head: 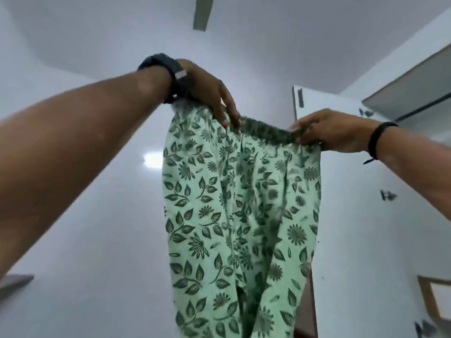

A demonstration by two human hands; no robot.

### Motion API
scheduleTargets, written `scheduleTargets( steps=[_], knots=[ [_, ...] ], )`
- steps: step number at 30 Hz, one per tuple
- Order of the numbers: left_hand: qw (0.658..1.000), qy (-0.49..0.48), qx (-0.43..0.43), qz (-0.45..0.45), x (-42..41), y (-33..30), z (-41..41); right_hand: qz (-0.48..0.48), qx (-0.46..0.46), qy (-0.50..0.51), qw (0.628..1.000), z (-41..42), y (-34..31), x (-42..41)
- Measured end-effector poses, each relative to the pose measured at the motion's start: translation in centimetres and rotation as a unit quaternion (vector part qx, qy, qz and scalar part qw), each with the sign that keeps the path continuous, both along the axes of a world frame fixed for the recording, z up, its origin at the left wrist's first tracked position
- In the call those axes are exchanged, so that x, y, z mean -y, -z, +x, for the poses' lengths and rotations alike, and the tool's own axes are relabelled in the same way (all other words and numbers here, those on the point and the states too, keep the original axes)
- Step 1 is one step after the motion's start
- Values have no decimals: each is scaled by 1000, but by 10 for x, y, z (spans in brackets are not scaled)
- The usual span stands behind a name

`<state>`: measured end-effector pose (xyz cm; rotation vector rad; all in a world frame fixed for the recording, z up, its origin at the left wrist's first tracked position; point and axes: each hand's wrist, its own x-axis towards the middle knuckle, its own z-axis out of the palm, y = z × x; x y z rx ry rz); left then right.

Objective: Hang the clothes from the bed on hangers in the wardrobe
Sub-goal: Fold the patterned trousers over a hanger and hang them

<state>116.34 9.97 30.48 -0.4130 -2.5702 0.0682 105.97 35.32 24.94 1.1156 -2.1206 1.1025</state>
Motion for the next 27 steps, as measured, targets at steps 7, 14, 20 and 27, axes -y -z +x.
scheduleTargets(
  steps=[7, 14, 20, 27],
  knots=[
    [995, 69, 31, -60, 17, -33, 28, -51, 58, -172, 982, 29, -32, -26],
    [989, 75, -118, -40, 36, -72, 30, -199, 24, -187, 962, 23, -45, -11],
    [998, 31, -49, 33, 31, -38, 0, -158, 71, -33, 984, -6, -31, 20],
    [985, -114, 118, 53, 15, -15, -20, -233, 9, 13, 972, -19, -14, 53]
  ],
)
